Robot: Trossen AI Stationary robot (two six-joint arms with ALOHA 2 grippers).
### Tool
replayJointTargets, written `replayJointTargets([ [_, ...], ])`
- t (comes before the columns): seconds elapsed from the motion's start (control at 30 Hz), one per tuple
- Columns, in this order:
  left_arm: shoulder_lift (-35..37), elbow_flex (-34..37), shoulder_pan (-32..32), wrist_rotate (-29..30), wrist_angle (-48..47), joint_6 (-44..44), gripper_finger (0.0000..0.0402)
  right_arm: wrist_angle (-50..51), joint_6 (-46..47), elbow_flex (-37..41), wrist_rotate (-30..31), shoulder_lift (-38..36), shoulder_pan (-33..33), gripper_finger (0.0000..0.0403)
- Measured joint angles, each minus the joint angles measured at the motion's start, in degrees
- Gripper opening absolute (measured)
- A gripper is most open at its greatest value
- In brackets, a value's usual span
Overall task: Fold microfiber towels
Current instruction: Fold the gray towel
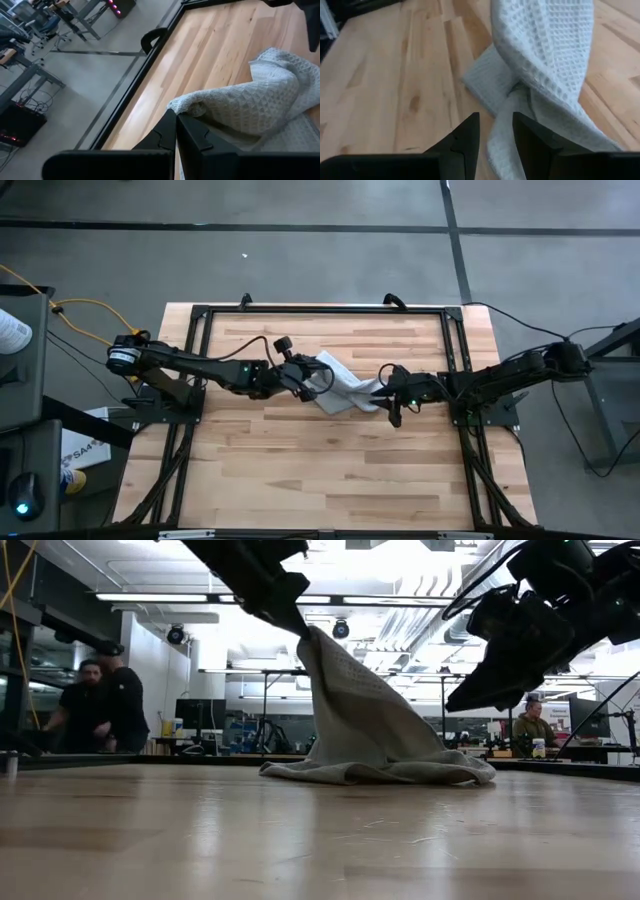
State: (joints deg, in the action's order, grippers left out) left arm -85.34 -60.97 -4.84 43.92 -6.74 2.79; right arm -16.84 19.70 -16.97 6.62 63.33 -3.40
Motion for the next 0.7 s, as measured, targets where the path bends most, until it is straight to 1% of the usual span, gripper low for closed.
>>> replayJointTargets([
  [0.13, 0.0, 0.0, 0.0, 0.0, 0.51, 0.17, 0.0, -0.54, -2.54, -0.02, 4.13, 0.08, 0.02, 0.011],
  [0.27, 0.0, 0.0, 0.0, 0.17, 1.53, 1.72, 0.0, -0.4, -5.89, 0.0, 8.51, 2.62, 0.1, 0.011],
  [0.43, 0.0, 0.0, 0.0, 0.4, 3.82, 4.08, 0.0, -2.19, -7.8, 0.0, 12.94, 9.47, 0.83, 0.011],
  [0.53, 0.0, 0.0, 0.0, 0.37, 3.6, 4.36, 0.0, -4.06, -8.21, -0.02, 16.0, 13.31, 1.67, 0.011],
  [0.7, 0.0, 0.0, 0.0, 0.35, 3.52, 4.48, 0.0, -7.33, -11.13, -0.02, 17.55, 16.19, 2.45, 0.011],
])
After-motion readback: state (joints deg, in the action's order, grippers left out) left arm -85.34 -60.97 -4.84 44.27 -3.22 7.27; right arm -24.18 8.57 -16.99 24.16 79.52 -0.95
